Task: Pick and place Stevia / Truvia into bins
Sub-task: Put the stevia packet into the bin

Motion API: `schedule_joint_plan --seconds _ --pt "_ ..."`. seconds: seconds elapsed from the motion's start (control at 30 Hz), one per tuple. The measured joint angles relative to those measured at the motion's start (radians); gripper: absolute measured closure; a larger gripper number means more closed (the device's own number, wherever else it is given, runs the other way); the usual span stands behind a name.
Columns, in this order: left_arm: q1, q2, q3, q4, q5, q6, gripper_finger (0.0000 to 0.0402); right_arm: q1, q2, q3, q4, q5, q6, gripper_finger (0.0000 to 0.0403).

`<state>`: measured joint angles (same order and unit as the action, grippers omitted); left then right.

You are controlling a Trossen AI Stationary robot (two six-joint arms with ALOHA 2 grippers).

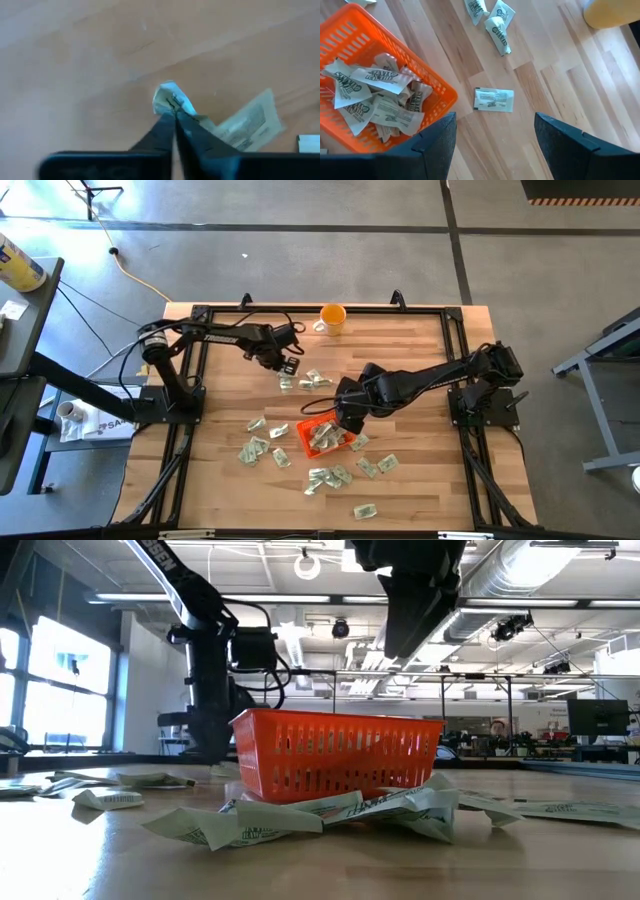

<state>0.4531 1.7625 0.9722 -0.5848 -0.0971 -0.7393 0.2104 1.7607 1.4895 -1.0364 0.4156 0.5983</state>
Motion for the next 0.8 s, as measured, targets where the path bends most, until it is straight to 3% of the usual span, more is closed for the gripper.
schedule_joint_plan --seconds 0.07,0.2,0.3,0.43,0.6,0.7,0.8 --pt "0.010 0.000 0.000 -0.001 0.003 0.036 0.0380 0.000 0.000 0.000 -0.003 0.001 -0.003 0.0147" --pt "0.024 -0.025 0.000 -0.012 0.009 0.111 0.0369 0.000 0.000 0.000 -0.009 0.002 -0.004 0.0146" --pt "0.029 -0.070 -0.007 -0.087 -0.051 0.159 0.0361 0.000 0.000 0.000 -0.014 0.001 -0.004 0.0146" --pt "0.025 -0.184 -0.003 -0.216 -0.146 0.176 0.0380 0.000 0.000 0.000 -0.021 0.001 -0.004 0.0146" --pt "-0.026 -0.373 -0.004 -0.292 -0.167 0.126 0.0378 0.000 0.000 0.000 -0.022 0.005 -0.023 0.0146" --pt "-0.114 -0.477 -0.003 -0.293 -0.134 0.053 0.0379 0.000 0.000 0.000 -0.023 0.008 -0.042 0.0146" --pt "-0.205 -0.556 -0.003 -0.179 0.041 0.010 0.0379 0.000 0.000 0.000 -0.027 0.003 -0.071 0.0146"
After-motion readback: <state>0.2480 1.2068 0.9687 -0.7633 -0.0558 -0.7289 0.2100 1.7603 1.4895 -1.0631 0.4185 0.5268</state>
